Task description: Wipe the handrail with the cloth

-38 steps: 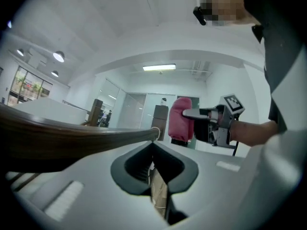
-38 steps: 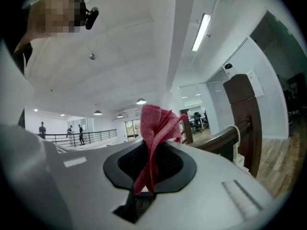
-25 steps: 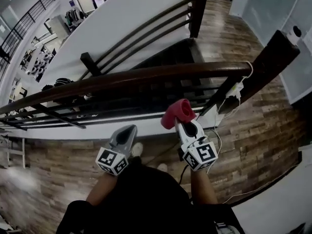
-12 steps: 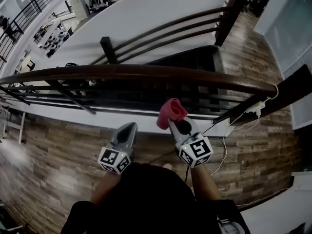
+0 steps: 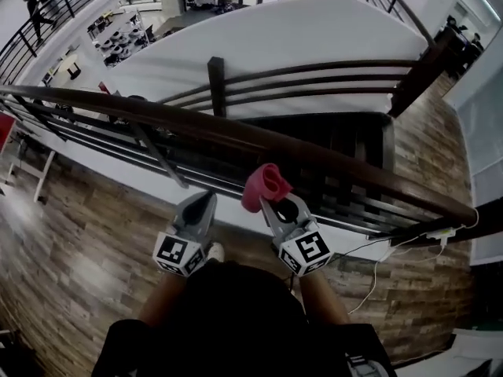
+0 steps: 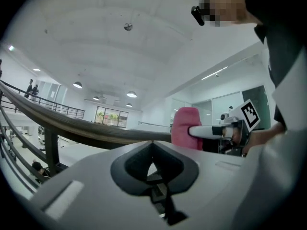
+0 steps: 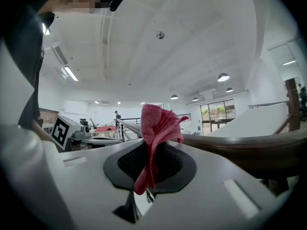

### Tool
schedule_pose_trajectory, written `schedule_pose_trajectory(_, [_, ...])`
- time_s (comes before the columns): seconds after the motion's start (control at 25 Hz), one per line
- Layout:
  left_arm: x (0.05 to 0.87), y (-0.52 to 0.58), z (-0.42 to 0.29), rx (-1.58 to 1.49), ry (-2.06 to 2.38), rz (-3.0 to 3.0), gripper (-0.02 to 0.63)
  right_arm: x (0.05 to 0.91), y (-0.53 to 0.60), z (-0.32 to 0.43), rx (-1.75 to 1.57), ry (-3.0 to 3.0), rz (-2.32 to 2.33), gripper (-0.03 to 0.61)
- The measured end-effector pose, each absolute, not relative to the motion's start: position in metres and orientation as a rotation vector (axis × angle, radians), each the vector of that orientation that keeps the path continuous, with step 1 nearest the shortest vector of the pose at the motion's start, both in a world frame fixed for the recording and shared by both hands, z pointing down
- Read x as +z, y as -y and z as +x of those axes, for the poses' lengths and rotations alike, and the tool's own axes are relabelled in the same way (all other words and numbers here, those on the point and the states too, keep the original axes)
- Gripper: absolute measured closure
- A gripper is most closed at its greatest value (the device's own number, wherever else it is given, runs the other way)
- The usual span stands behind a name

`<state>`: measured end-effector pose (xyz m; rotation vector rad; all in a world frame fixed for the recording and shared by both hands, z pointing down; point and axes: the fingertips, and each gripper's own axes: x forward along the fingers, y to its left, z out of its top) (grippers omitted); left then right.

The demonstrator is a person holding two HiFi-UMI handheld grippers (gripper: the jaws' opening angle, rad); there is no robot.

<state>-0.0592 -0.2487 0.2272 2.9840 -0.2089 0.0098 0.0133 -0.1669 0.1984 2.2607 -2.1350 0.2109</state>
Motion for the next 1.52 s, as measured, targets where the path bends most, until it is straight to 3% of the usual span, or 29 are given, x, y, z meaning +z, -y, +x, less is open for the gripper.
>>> schedule_pose_trajectory(0.32, [0.249,0.346,-0.132,0.080,0.439,2.939,0.614,0.242,0.301,-0.070,0.354,2.292,1.916,0.540])
schedule_pose_trajectory(0.64, [0.285,0.391,-0.166,0.139,0.547,2.872,0.614,0.295,0.379,-0.101,0.465,2.243,1.769,0.540])
schedule_pose_trajectory(1.28, [0.355,0.421,-0.158,0.272,0.586,2.809,0.614,0.379,0.490,-0.055,0.830,2.004,1.911,0.540])
schedule_pose_trajectory(1.52, [0.359,0.415,-0.152,0.237,0.581,2.762,0.614,0.396,0.503,-0.034,0.631,1.760,1.867,0.538])
